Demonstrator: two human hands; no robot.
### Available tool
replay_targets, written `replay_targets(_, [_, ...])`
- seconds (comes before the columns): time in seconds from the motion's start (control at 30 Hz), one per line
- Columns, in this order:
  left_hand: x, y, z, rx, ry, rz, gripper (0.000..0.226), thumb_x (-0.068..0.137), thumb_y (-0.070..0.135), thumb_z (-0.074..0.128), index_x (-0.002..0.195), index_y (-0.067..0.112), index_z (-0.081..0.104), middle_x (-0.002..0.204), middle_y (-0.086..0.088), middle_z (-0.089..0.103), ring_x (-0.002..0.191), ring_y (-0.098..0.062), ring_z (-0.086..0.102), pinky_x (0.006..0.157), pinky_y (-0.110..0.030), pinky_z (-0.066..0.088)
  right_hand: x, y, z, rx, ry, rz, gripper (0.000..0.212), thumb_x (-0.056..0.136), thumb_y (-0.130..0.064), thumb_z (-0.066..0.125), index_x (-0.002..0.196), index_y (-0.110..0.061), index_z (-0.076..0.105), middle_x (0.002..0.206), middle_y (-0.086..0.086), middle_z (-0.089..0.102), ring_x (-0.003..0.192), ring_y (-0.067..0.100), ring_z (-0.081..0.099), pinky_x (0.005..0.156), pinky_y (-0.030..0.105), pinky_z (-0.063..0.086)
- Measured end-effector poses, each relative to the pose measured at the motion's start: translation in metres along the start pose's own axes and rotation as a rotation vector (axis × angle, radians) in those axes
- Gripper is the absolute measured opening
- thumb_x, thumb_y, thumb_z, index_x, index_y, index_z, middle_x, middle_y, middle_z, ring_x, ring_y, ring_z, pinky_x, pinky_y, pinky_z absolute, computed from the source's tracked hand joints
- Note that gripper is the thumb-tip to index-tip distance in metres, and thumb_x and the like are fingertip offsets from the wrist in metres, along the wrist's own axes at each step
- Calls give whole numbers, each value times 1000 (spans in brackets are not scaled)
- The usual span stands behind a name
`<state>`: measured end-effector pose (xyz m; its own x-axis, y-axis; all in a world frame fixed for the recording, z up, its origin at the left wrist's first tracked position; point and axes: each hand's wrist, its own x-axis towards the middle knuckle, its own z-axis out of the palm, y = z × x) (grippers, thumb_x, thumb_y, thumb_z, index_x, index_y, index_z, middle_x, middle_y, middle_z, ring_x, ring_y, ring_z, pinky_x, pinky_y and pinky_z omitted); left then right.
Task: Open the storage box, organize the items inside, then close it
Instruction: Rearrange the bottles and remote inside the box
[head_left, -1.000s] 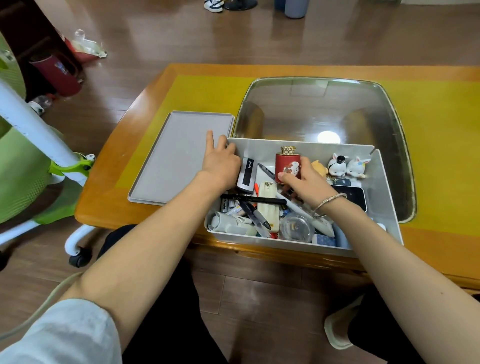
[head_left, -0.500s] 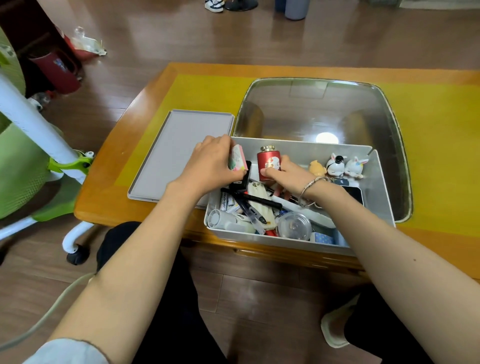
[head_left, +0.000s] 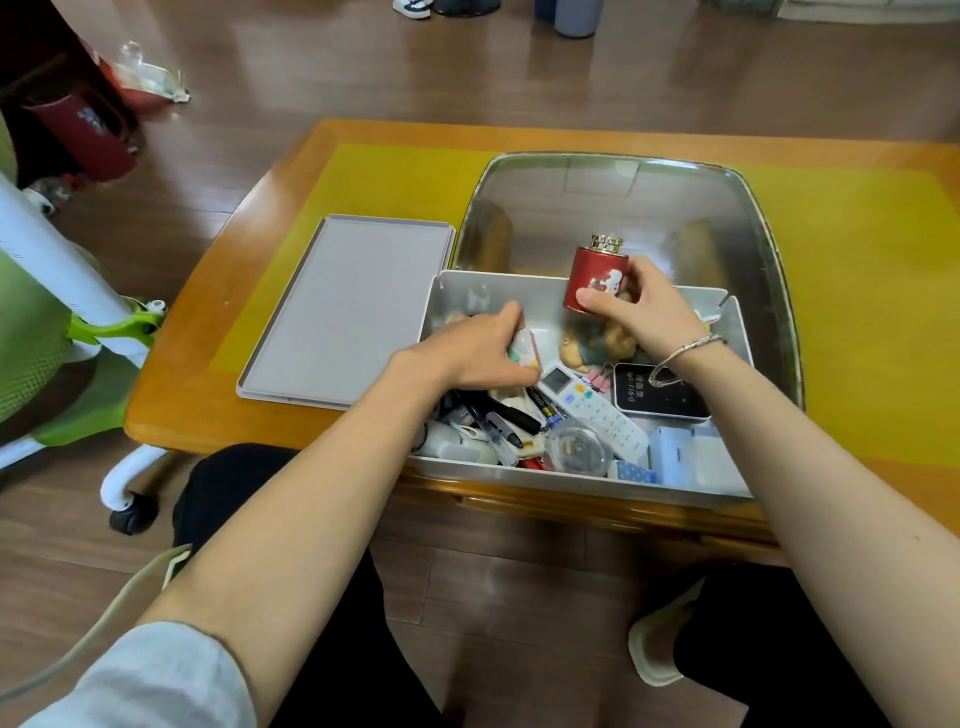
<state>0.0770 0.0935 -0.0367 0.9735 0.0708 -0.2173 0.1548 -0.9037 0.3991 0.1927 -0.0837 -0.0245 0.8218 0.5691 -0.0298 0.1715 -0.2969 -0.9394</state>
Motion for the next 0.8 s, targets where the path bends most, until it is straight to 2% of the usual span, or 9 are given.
replay_targets(0.1, [1,-1,5,15,-48,-36,50,75,57,59,102,19,41,92,-4,62,83,-25,57,74,-40,50,-1,2,-5,-14,-41,-33,62,78,-18,75,126,-26,36,80,0,58,58,3,52,54,14,47])
replay_targets(0.2, [-4,-4,9,35,-40,-28,48,74,59,56,98,22,39,87,-2,60,81,-23,56,69,-38,47,0,3,-1,-108,-83,-114,65,73,-10,77,124,-23,40,84,-5,58,61,-5,55,58,12,47])
replay_targets(0.27, [-7,-6,11,14,-38,-28,47,75,59,56,98,22,40,85,-1,59,80,-21,56,68,-38,47,2,3,6,-200,-100,-139,59,70,-9,79,115,-21,43,91,-10,57,72,-8,58,65,14,47])
replay_targets(0.33, [-10,-6,12,-24,-22,-22,46,76,58,58,98,22,40,85,1,60,79,-18,57,68,-37,48,2,3,13,-298,-127,-132,57,68,-12,81,111,-23,44,96,-8,56,86,4,59,68,17,48])
replay_targets(0.4, [-13,-7,14,-105,8,-21,45,75,56,61,98,23,40,86,4,59,78,-13,57,64,-33,48,3,3,20,-397,-144,-145,56,68,-18,82,112,-22,47,102,-6,56,91,12,56,67,14,45])
replay_targets(0.5, [-16,-9,16,-188,78,-33,43,74,52,65,95,26,39,85,9,55,76,-8,56,58,-27,42,8,2,28,-562,-162,-203,58,70,-23,81,119,-18,51,114,3,58,105,20,55,86,29,47])
replay_targets(0.6, [-16,-11,19,-174,150,-47,41,74,44,67,98,25,40,92,5,57,83,-14,56,66,-30,45,11,0,32,-762,-212,-202,62,73,-26,78,128,-18,50,122,8,51,114,25,50,100,36,41])
replay_targets(0.7, [-16,-12,23,-170,219,-58,45,76,38,70,109,20,46,105,0,57,90,-14,51,74,-28,42,11,-1,33,-804,-197,-199,61,76,-30,76,130,-21,50,120,8,48,111,26,51,97,37,43])
replay_targets(0.8, [-17,-13,25,-177,268,-78,53,77,35,72,120,15,48,115,-4,57,101,-18,53,80,-28,42,12,-2,32,-803,-163,-227,51,81,-33,71,128,-24,54,116,8,50,107,26,52,93,37,45])
